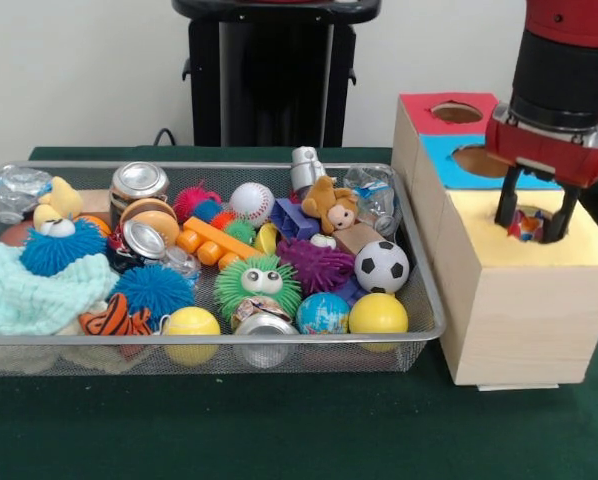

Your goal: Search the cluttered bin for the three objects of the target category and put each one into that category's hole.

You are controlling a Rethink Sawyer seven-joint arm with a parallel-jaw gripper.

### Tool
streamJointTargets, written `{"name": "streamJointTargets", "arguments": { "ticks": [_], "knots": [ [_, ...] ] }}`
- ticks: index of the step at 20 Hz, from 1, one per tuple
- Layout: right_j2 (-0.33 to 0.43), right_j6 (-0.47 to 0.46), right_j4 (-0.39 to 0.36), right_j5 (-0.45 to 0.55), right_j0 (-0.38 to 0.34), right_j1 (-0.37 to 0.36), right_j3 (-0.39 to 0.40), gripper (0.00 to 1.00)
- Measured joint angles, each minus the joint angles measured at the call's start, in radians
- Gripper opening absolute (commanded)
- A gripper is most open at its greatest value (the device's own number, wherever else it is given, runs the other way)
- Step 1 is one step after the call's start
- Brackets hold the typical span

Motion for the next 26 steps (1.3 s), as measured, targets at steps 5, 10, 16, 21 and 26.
{"name": "streamJointTargets", "arguments": {
  "ticks": [5, 10, 16, 21, 26],
  "knots": [
    [-0.015, 0.0, -0.009, 0.116, 0.003, -0.021, -0.013, 0.0],
    [-0.03, 0.0, -0.04, 0.132, 0.006, -0.021, -0.017, 0.0],
    [-0.03, 0.0, -0.043, 0.132, 0.005, -0.021, -0.018, 0.0],
    [-0.03, 0.0, -0.043, 0.132, 0.005, -0.021, -0.018, 0.0],
    [-0.03, 0.0, -0.043, 0.132, 0.005, -0.02, -0.018, 0.0]
  ]
}}
